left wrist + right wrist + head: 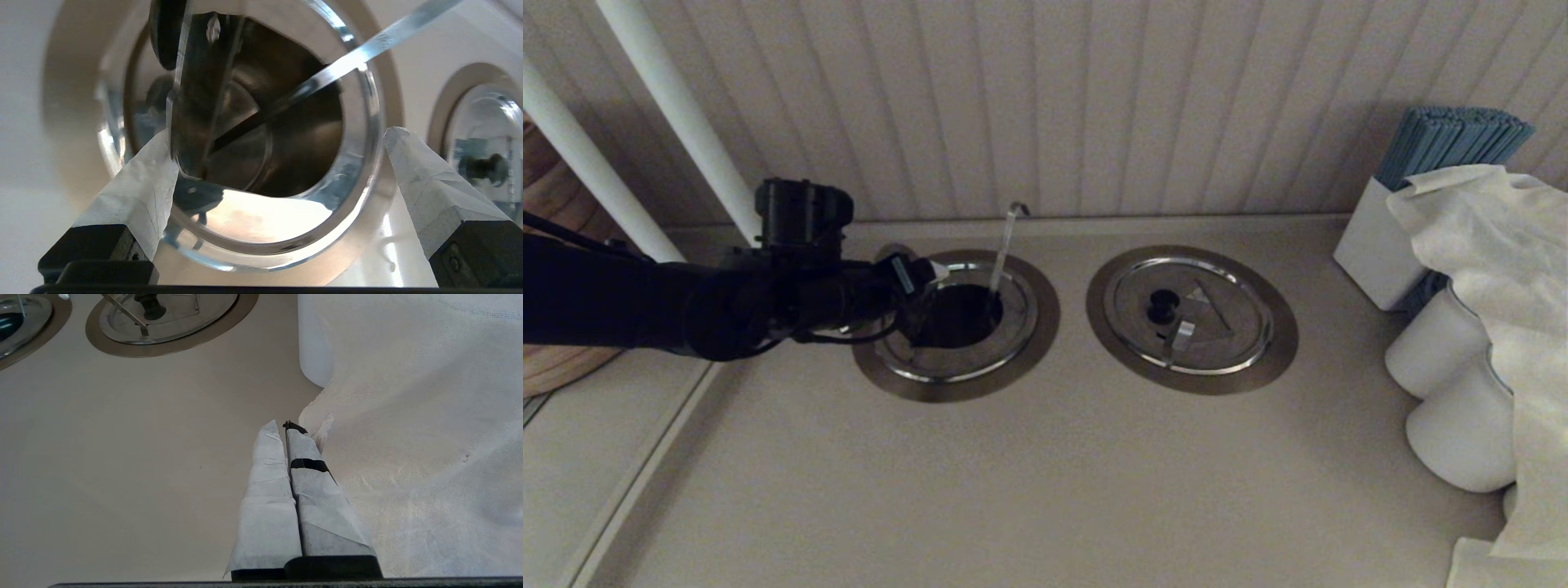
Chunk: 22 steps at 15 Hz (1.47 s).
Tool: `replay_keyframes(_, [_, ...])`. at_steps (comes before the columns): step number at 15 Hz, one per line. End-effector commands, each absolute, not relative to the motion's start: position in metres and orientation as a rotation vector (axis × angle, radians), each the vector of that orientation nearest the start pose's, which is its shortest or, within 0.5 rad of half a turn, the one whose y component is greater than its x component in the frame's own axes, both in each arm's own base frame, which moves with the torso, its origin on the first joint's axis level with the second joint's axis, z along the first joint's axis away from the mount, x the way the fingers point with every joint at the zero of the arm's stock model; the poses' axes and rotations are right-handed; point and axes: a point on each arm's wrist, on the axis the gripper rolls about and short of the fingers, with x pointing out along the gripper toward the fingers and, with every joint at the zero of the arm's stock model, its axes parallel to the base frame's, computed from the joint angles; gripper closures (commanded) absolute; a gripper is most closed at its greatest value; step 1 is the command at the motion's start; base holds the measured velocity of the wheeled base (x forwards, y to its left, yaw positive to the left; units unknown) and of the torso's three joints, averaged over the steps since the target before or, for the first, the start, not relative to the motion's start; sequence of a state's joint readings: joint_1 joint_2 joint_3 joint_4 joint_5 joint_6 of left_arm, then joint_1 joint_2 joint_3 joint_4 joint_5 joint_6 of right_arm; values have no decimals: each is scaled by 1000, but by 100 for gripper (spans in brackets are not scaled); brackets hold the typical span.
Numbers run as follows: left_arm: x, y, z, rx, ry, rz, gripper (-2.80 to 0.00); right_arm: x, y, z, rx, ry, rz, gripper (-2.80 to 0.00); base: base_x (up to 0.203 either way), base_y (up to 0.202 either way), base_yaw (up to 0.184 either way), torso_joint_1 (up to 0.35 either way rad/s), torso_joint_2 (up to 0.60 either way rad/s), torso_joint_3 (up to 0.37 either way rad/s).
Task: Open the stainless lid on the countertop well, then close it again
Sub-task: Close the lid
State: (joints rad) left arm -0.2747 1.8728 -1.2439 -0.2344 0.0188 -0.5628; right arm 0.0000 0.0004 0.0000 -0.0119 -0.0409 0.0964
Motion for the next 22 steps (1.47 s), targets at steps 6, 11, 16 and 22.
replay_keyframes(6, [344,-113,211,-491,440,-183,-280,-23,-1,77,97,-13,-41,0,0,0,0,0,0,0])
replay_keyframes(11, [328,-125,222,-495,427,-235,-280,-23,-1,77,97,-13,-41,0,0,0,0,0,0,0])
replay_keyframes(16, [326,-134,217,-485,450,-259,-280,-23,-1,77,97,-13,-41,0,0,0,0,0,0,0])
replay_keyframes(22, [337,-138,201,-463,482,-240,-280,-23,-1,77,97,-13,-41,0,0,0,0,0,0,0])
